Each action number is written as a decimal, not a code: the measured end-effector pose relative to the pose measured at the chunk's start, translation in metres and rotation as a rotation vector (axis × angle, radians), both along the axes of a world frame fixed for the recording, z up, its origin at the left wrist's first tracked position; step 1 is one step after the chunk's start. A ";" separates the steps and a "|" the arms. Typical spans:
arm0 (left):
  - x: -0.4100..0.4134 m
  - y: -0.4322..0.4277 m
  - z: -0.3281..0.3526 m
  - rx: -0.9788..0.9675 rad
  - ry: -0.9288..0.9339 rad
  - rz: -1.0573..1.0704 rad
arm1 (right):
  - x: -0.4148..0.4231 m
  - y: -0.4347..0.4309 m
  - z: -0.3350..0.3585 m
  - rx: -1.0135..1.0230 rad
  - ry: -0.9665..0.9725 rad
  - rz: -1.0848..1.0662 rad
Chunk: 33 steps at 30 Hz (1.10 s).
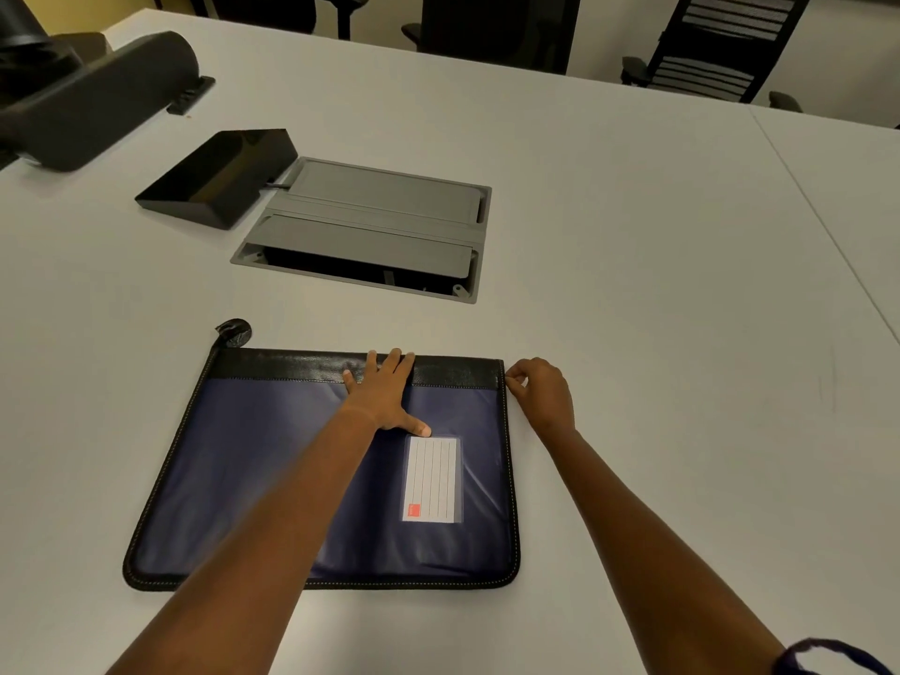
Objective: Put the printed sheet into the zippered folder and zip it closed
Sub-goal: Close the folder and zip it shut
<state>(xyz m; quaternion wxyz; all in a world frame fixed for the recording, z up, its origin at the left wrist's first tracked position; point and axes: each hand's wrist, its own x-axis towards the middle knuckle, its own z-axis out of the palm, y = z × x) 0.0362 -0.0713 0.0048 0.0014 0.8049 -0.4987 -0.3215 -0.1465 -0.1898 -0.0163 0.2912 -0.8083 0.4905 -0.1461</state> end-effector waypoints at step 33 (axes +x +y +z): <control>0.022 0.092 -0.036 -0.320 -0.222 0.004 | -0.021 0.097 -0.009 0.213 -0.199 -0.269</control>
